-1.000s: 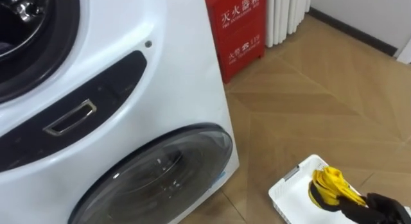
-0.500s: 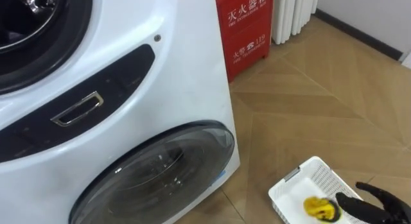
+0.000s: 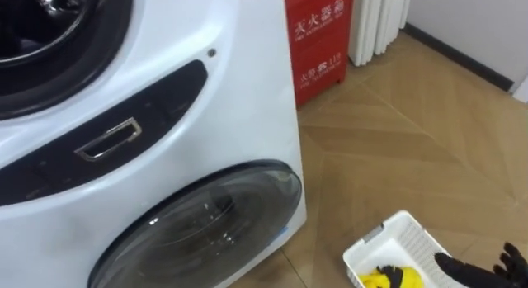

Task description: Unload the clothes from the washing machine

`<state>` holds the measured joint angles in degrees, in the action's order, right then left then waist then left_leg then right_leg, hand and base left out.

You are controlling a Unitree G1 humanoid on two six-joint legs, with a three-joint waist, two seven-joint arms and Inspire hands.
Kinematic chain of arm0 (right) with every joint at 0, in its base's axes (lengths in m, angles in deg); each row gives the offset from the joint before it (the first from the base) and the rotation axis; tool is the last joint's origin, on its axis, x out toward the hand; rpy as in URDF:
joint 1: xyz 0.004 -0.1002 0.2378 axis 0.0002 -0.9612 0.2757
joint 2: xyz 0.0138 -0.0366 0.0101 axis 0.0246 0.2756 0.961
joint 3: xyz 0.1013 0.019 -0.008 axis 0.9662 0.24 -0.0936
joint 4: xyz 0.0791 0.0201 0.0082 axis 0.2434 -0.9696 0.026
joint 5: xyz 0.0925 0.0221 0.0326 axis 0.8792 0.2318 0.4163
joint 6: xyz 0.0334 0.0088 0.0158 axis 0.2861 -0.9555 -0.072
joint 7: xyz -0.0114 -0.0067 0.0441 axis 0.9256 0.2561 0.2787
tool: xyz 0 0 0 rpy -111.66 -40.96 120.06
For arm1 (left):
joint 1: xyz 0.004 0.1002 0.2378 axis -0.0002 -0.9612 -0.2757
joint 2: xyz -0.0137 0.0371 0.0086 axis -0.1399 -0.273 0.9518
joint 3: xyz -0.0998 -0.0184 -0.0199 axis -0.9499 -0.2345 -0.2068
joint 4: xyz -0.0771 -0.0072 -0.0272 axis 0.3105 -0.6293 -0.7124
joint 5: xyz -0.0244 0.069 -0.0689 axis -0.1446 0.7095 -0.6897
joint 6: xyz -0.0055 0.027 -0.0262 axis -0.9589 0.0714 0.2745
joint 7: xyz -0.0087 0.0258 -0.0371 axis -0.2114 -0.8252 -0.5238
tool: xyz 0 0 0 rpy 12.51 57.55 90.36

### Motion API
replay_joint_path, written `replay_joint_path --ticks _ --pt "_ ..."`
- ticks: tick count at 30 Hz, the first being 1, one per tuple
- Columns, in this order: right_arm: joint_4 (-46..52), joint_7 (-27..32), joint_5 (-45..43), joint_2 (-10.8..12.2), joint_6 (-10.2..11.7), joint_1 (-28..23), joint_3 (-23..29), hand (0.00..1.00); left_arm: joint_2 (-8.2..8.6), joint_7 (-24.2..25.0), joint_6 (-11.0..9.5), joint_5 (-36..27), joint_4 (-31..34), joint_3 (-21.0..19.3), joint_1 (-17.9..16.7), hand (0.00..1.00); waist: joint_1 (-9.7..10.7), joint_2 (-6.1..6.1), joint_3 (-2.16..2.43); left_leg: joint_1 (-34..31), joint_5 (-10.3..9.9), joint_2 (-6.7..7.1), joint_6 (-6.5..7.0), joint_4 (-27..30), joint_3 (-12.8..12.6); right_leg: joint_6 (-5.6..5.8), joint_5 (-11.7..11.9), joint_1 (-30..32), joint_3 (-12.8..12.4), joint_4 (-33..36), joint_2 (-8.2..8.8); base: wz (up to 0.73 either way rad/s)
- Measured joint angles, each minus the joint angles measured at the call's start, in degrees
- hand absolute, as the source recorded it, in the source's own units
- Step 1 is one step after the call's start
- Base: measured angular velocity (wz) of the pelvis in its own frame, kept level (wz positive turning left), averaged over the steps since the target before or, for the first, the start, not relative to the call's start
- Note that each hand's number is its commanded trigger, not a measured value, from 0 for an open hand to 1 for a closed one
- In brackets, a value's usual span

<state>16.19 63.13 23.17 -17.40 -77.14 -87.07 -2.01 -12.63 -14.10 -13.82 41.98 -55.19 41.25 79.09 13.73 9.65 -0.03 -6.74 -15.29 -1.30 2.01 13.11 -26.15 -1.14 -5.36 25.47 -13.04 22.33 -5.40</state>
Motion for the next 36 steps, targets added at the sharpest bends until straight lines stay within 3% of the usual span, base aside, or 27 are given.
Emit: replay_joint_path --ticks 3,7,9,10,11,12,14,15,19,23,29,36 --pt "-0.1 0.4 2.2 0.0 0.0 -1.9 1.0 0.0 -0.09 -0.1 -0.1 0.0 0.4 -0.9 -1.7 0.0 -0.1 -0.87 -0.25 1.8 0.1 -0.25 -0.17 -0.5 1.9 -0.29 -0.1 -2.8 2.3 -1.3 0.59 0.36" --pt "-3.2 -0.1 7.2 0.8 1.0 -5.4 2.7 0.0 -0.01 -0.8 -0.2 0.5 1.3 -2.2 -4.9 0.0 -0.5 -2.09 -0.05 5.1 0.4 -0.49 -0.61 -1.7 5.5 -0.75 -0.7 -7.7 5.5 -3.2 1.21 0.43" --pt "-6.6 -0.2 10.4 2.5 1.1 -7.4 5.3 0.0 0.16 -1.7 -0.2 2.1 1.5 -3.5 -6.0 0.0 -1.7 -3.8 -0.17 6.7 0.4 -0.75 -0.69 -1.8 7.9 -0.95 -1.2 -10.5 7.8 -4.2 1.56 0.58" --pt "-7.9 -0.3 11.4 2.9 1.1 -8.1 5.6 0.0 0.14 -1.8 -0.2 2.4 1.6 -3.7 -6.3 0.0 -1.6 -3.82 -0.06 7.1 0.5 -0.91 -0.76 -1.9 8.7 -1.03 -1.3 -11.5 8.7 -4.8 1.65 0.64" --pt "-10.8 -0.9 13.3 3.4 1.0 -8.9 5.9 0.0 0.21 -2.0 -0.2 2.8 1.6 -4.2 -7.3 0.0 -1.8 -5.11 -0.13 8.2 0.6 -1.0 -0.88 -2.1 10.0 -1.19 -1.6 -13.3 10.1 -5.4 2.15 0.66" --pt "-13.4 -1.2 15.3 4.0 0.9 -9.4 5.9 0.0 0.46 -2.6 -0.2 2.8 1.6 -4.8 -8.0 0.0 -2.1 -5.73 0.16 9.0 0.6 -1.01 -0.94 -2.4 11.2 -1.26 -2.1 -14.5 11.2 -5.6 2.36 0.57" --pt "-16.8 -1.5 17.8 5.0 0.6 -9.6 5.9 0.0 0.69 -3.0 -0.1 3.3 1.5 -4.9 -9.5 0.0 -3.0 -6.75 0.28 9.9 0.6 -1.0 -0.95 -2.4 12.5 -1.29 -2.6 -15.9 12.2 -5.8 2.59 0.4" --pt "-19.3 -2.1 17.6 5.6 0.4 -9.6 5.9 0.0 0.82 -3.0 0.0 4.3 1.3 -5.1 -10.3 0.0 -3.2 -7.35 -0.09 10.5 0.6 -1.08 -0.96 -2.5 13.6 -1.32 -2.7 -17.5 13.3 -6.5 2.82 0.45" --pt "-24.9 -3.7 16.6 7.6 -0.8 -9.6 5.9 0.0 1.75 -3.6 0.2 7.4 1.2 -7.1 -11.3 0.0 -3.9 -8.09 0.12 11.6 0.6 -1.09 -0.98 -2.8 16.2 -1.15 -2.8 -20.3 15.8 -8.7 3.32 0.42" --pt "-28.8 -6.7 12.7 9.7 -1.7 -9.9 4.0 0.0 2.62 -4.2 0.7 8.9 -0.2 -10.1 -12.3 0.0 -6.7 -8.64 0.14 13.7 0.6 -1.1 -0.98 -3.5 17.1 -1.0 -2.8 -22.7 16.9 -9.9 3.35 0.12" --pt "-28.5 -9.7 -0.6 9.8 -2.7 -9.2 -4.5 0.0 2.78 -5.3 1.3 10.3 -0.2 -10.0 -11.8 0.0 -10.5 -9.28 -0.13 14.3 0.6 -1.04 -0.98 -3.6 18.1 -0.86 -2.7 -24.0 17.2 -10.9 3.39 0.06" --pt "-29.0 -12.5 -6.3 10.1 -2.7 -7.7 -8.3 0.0 3.2 -5.3 1.9 13.0 -0.2 -10.1 -11.1 0.0 -12.0 -9.7 -0.38 15.3 0.6 -1.17 -0.98 -3.9 19.0 -0.84 -2.5 -26.1 18.1 -12.5 3.32 0.09"
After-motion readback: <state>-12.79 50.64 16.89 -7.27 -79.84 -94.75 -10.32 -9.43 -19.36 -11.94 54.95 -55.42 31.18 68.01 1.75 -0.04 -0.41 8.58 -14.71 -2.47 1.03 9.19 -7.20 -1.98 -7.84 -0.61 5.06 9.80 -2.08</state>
